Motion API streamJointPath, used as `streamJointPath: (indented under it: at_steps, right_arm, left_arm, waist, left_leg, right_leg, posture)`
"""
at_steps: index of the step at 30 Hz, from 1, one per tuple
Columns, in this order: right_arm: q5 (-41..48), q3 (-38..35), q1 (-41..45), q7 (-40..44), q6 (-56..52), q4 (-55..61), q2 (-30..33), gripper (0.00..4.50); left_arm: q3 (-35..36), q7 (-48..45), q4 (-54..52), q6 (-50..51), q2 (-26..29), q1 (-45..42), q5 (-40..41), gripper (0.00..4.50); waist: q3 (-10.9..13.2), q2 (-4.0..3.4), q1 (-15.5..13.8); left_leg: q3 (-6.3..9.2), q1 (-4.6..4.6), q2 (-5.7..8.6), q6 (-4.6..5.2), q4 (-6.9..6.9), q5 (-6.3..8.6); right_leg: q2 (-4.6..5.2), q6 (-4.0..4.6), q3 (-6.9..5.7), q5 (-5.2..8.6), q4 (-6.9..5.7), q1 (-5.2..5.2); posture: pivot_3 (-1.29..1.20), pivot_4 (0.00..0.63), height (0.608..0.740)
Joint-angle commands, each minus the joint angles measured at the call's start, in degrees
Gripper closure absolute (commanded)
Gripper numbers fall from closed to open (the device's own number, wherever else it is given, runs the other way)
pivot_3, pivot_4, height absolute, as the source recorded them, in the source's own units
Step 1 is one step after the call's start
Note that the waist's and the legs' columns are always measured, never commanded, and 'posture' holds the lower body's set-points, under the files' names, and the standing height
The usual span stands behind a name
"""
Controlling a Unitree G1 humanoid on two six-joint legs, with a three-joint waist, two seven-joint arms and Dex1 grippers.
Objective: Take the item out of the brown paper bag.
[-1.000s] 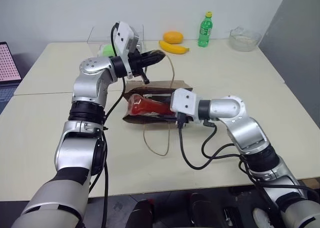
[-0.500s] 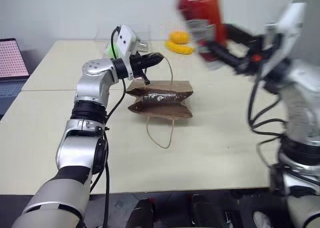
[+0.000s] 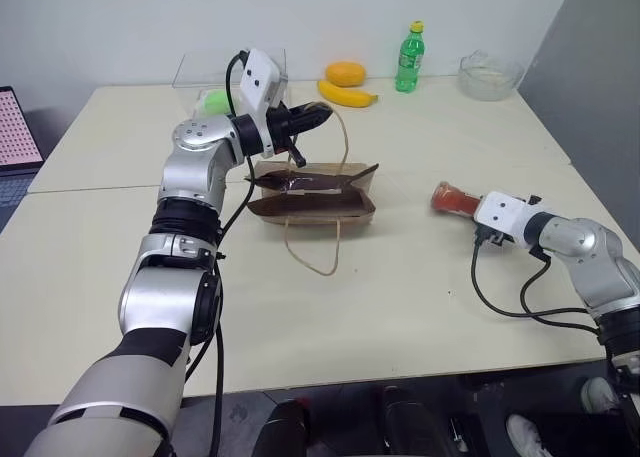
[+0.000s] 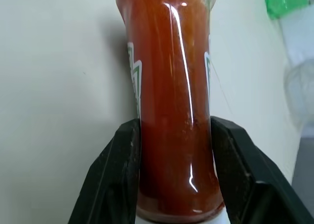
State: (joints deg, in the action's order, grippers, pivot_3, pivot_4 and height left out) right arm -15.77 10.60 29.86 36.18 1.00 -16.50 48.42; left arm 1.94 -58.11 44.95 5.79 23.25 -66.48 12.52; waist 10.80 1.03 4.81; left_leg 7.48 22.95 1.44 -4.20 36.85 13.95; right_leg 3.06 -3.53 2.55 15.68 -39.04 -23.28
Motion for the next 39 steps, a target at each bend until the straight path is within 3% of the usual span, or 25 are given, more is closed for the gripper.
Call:
streamJointPath:
  at_steps: [1,5,6,11,13,16,22,28,33,39]
  right_arm:
    - [0.18,-1.63,-0.53,0.93,2.48,1.61,1.52,1.69]
    - [3.11,-4.25,-4.18,5.07,2.28,7.45,3.72,0.21]
    - [4.83,-6.04,-6.52,5.86,1.56,10.85,4.36,0.05]
    - [21.59,-17.37,-19.25,7.47,-10.76,36.85,-0.14,0.05]
    - [27.91,-17.51,-23.41,3.24,-18.65,49.06,-5.87,0.05]
    - [31.79,-13.12,-27.07,-4.0,-27.42,59.18,-15.17,0.0]
    - [28.85,-6.73,-25.01,-12.96,-32.25,59.28,-25.13,0.0]
    - [27.3,-7.47,-19.7,-15.2,-31.32,54.45,-27.23,0.0]
    - [27.49,-7.37,-17.71,-13.55,-29.74,51.86,-25.88,0.0]
    - [28.39,-7.28,-16.89,-12.27,-29.33,50.73,-25.7,0.0]
  left_arm:
    - [0.04,-0.81,-1.64,-0.28,0.41,-1.42,-0.05,4.5]
    - [-0.15,-0.72,-1.28,-0.28,0.02,-1.57,-0.22,4.5]
    - [-0.42,-1.25,-1.14,-0.53,-0.06,-1.56,-0.32,4.5]
    - [-1.19,-0.76,0.81,-3.08,-0.78,-1.94,-1.77,4.5]
    - [-1.68,-0.09,3.64,-4.73,-0.73,-3.26,-3.2,4.5]
    - [-1.57,2.48,10.06,-8.4,-0.36,-6.86,-5.44,3.9]
    - [-1.19,3.38,18.48,-14.24,1.78,-12.19,-8.38,2.02]
    - [-1.08,6.8,22.6,-18.33,4.56,-13.93,-11.17,0.09]
    - [-1.08,11.39,24.41,-21.66,4.39,-14.07,-13.15,0.04]
    - [0.27,7.9,23.99,-19.93,4.2,-13.29,-11.54,0.04]
  waist:
    - [0.0,0.0,-0.03]
    - [0.0,0.0,-0.15]
    - [0.0,0.0,-0.19]
    - [0.0,0.01,-0.55]
    - [-0.01,0.02,-0.47]
    - [-0.01,0.04,-0.51]
    - [-0.03,0.05,-0.65]
    - [-0.03,0.05,-0.61]
    - [-0.03,0.06,-0.69]
    - [-0.03,0.06,-0.67]
  left_leg:
    - [0.0,0.0,0.01,0.0,0.01,0.0]
    - [0.06,0.0,0.02,0.01,0.04,0.0]
    - [0.06,0.01,0.03,0.01,0.04,0.0]
    - [0.15,0.03,0.0,0.02,0.01,0.01]
    - [0.15,0.02,-0.03,0.02,0.03,0.01]
    - [0.21,-0.01,-0.04,0.02,0.08,0.01]
    - [0.17,-0.01,0.05,0.02,0.11,0.01]
    - [0.17,-0.02,0.02,0.02,0.08,0.01]
    - [0.19,0.0,0.03,0.02,0.07,0.01]
    - [0.19,0.0,0.03,0.02,0.07,0.01]
  right_leg:
    - [0.01,0.0,0.0,0.0,0.0,0.02]
    - [0.0,-0.01,-0.04,0.0,0.0,0.06]
    - [0.01,-0.01,-0.03,0.0,0.0,0.06]
    - [-0.01,-0.03,-0.1,0.01,0.03,0.09]
    - [-0.02,-0.03,-0.08,0.01,0.0,0.1]
    - [-0.05,-0.03,-0.13,0.01,-0.07,0.13]
    - [-0.03,-0.12,-0.07,-0.05,-0.03,0.15]
    - [-0.05,-0.12,-0.09,-0.05,-0.04,0.11]
    - [-0.04,-0.12,-0.11,-0.05,-0.03,0.1]
    - [-0.04,-0.12,-0.11,-0.05,-0.03,0.1]
  posture:
    - [0.0,0.15,0.74]
    - [0.0,0.15,0.74]
    - [0.0,0.15,0.74]
    - [0.0,0.15,0.74]
    - [0.0,0.15,0.74]
    - [0.0,0.15,0.74]
    - [0.0,0.15,0.74]
    - [0.0,0.15,0.74]
    - [0.0,0.15,0.74]
    - [0.0,0.15,0.74]
